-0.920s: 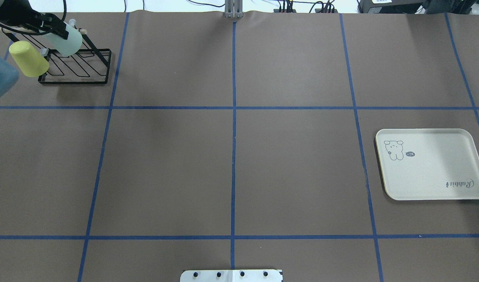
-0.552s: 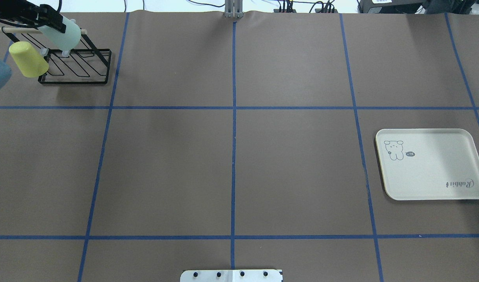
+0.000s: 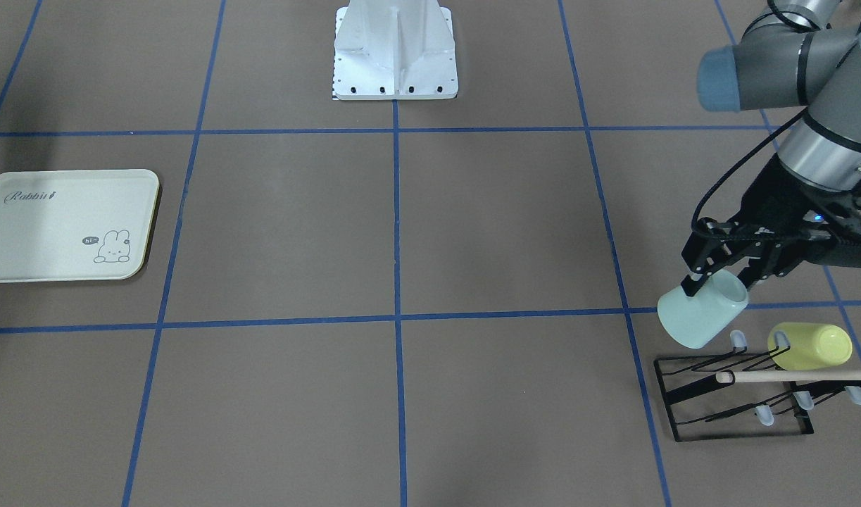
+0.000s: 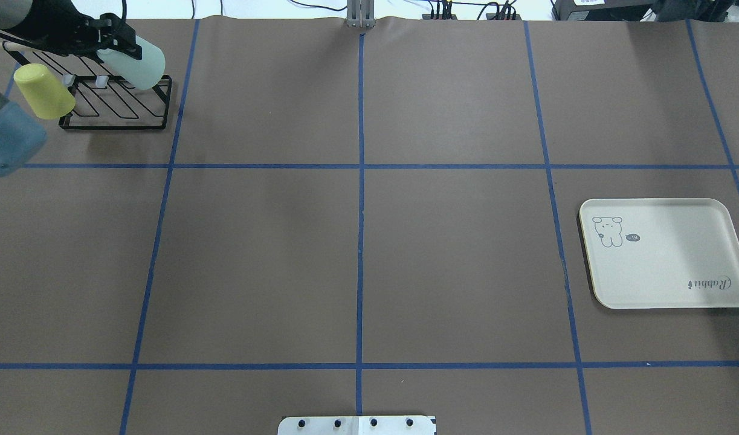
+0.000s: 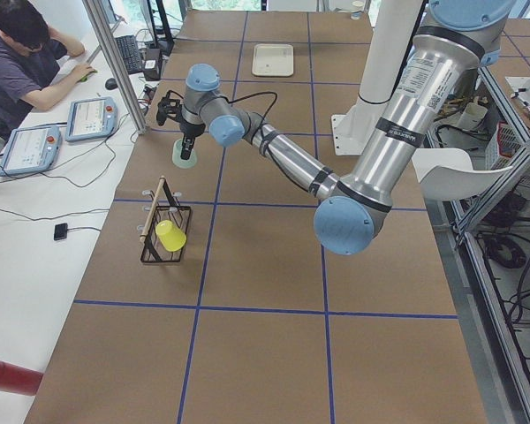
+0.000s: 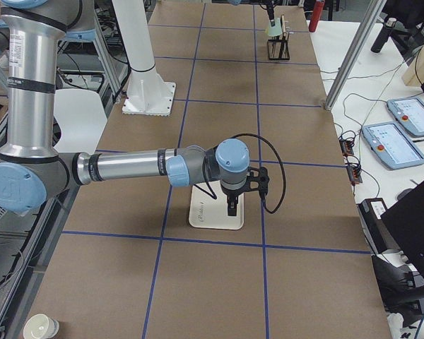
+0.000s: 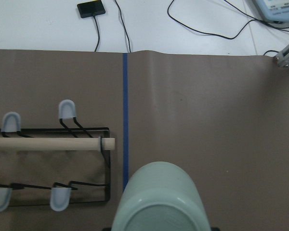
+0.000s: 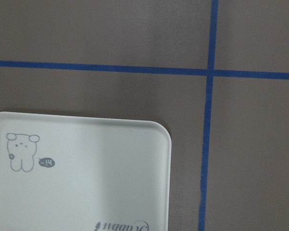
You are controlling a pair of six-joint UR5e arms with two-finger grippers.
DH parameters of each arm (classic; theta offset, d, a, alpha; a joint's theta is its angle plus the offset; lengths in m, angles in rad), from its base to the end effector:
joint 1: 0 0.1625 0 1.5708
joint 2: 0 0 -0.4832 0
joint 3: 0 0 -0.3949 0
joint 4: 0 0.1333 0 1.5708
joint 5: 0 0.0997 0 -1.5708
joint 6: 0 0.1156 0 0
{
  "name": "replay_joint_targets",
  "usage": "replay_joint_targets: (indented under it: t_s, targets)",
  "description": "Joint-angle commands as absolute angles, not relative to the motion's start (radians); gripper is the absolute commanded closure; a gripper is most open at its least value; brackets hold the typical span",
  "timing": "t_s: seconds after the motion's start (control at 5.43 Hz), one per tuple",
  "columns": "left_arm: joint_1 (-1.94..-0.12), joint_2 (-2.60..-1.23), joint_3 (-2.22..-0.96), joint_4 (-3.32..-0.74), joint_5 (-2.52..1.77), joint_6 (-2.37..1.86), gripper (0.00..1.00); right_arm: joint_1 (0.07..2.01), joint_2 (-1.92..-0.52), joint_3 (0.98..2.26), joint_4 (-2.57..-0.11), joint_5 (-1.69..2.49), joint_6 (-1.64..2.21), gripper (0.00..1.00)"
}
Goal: Left arm grabs green cup and hands to right arm on tray
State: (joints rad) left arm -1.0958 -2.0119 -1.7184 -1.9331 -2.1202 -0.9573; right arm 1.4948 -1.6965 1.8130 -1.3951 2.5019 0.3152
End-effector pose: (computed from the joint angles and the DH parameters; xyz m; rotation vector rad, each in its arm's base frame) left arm 0.2429 -0.6317 0.3563 0.3652 0.9887 -0.1758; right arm 0.0065 -0.4488 0.6333 0.0859 -0.9588 0.0844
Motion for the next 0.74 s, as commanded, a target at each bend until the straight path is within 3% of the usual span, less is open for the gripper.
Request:
replay_joint_targets:
  t_s: [0.0, 0.37, 0.55]
  targets:
    - [-1.049, -2.013, -1.721, -2.084, -2.12, -1.172, 0.76, 1.403, -1.697, 1.812, -1.076, 2.523, 0.661, 0.0]
    - [-0.987, -2.014, -1.73, -2.297, -2.121, -1.415, 0.76, 1.33, -1.698, 1.807, -0.665, 2.52, 1.006, 0.0]
    - [-0.967, -2.013, -1.735, -2.424, -2.123, -1.543, 0.76, 1.28, -1.692, 1.807, -0.572, 2.516, 1.023, 0.0]
